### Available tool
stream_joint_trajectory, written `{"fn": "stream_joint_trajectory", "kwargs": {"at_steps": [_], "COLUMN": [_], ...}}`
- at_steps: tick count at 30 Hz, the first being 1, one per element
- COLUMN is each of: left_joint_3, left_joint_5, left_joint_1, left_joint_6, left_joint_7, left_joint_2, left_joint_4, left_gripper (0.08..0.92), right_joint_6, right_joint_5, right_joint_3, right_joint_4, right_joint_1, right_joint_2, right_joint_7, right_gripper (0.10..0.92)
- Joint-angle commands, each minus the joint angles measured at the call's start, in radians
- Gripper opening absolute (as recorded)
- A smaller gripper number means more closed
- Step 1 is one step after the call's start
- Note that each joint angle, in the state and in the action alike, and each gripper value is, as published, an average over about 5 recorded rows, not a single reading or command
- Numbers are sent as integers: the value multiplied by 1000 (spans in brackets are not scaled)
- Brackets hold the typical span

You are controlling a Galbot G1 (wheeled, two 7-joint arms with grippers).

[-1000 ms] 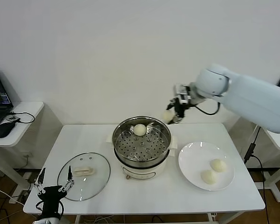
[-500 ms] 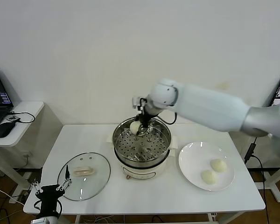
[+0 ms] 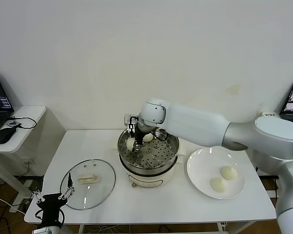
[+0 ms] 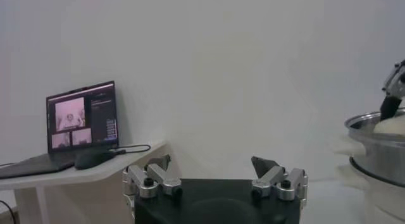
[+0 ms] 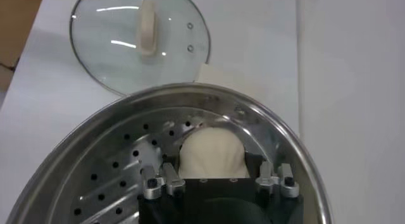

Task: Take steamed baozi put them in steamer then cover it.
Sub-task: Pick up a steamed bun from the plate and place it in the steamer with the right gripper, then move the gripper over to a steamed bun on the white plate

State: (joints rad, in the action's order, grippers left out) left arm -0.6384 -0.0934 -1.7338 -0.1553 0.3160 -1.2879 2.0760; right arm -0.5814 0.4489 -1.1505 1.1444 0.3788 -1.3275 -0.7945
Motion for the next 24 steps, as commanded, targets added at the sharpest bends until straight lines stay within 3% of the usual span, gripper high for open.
{"fn": "stream_joint_trajectory", "kwargs": {"at_steps": [1,10,17,24], "left_joint_3": [0,-2,-1,-1], "left_joint_5": [1,2,2,-1], "left_joint_1": [0,-4,-8,-21], "left_joint_6": [0,1,2,11], "left_joint_7": [1,2,0,-5], "left_joint_2": [0,-1,2,7], "left_joint_4": [-1,8,21,42], "left_gripper": [823,823,823,823], "right_joint_6": [0,15,88,175], "right_joint_5": [-21,-16,-46,-86], "right_joint_3": [2,5,25,-21], "right_joint_4": [-58,1,116,302], "right_joint_1": [-34,9,158,297], "right_joint_2": [-37,8,186,466], "right_joint_7": [12,-48,-220,-343], "right_gripper": [655,816,823,823]}}
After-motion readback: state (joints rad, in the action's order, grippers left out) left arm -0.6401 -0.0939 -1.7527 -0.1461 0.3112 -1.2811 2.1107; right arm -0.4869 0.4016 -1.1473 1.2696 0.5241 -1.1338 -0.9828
